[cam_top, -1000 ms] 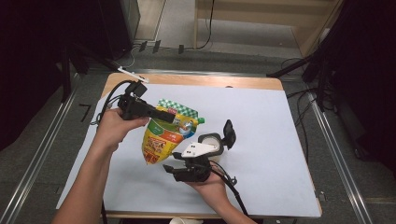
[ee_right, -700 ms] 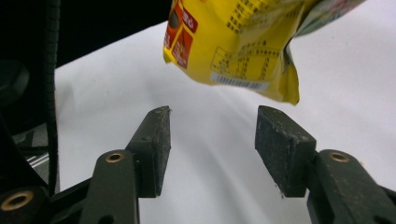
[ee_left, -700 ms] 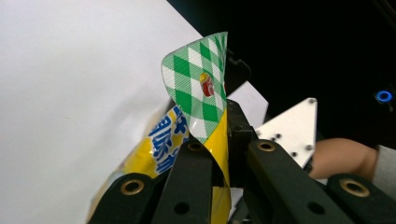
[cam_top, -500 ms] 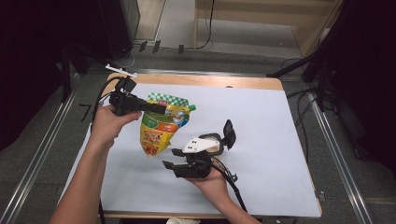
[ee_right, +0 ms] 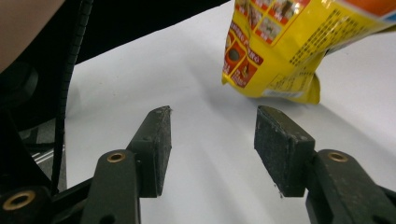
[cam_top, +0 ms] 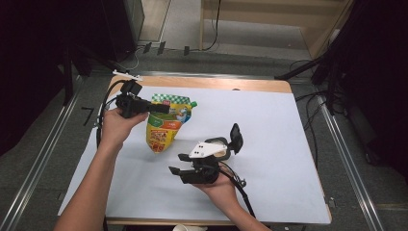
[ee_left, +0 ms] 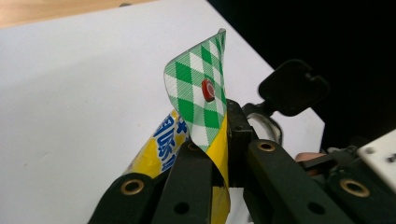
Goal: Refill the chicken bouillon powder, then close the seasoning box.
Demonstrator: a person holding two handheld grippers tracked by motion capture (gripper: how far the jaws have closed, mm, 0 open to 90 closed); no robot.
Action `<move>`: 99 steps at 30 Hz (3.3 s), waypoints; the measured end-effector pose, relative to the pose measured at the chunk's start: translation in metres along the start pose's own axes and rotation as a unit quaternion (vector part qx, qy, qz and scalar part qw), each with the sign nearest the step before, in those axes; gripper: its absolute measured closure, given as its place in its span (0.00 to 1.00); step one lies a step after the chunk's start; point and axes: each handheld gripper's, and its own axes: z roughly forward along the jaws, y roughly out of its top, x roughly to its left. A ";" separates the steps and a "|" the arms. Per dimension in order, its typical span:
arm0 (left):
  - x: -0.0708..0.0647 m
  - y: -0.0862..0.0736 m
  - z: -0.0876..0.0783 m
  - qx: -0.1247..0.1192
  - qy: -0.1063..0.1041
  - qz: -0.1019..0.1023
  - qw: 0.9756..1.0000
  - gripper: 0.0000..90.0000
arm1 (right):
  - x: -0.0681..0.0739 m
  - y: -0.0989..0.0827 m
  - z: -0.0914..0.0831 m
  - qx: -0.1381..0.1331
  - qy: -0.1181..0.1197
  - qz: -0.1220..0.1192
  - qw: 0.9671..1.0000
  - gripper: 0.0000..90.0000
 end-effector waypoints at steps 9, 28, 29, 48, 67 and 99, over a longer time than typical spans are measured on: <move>0.004 -0.006 -0.002 0.003 -0.008 -0.001 1.000 0.99 | -0.003 0.001 -0.006 -0.007 -0.005 0.000 1.000 0.53; -0.004 -0.006 -0.002 0.013 -0.015 0.020 1.000 0.81 | -0.002 0.000 -0.005 0.006 0.000 0.001 1.000 0.53; -0.005 -0.006 -0.003 0.012 -0.014 0.021 1.000 0.80 | -0.002 0.000 -0.005 0.007 0.000 0.001 1.000 0.53; -0.015 0.000 -0.026 -0.006 -0.001 0.024 1.000 0.69 | -0.005 0.003 -0.010 0.015 0.008 0.007 1.000 0.57; -0.001 -0.003 -0.049 -0.030 0.021 -0.003 0.999 0.63 | -0.011 0.012 -0.025 0.022 0.004 0.015 1.000 0.60; 0.027 -0.016 -0.045 -0.023 0.043 -0.021 0.999 0.55 | -0.042 0.038 -0.088 0.002 -0.026 0.036 0.999 0.85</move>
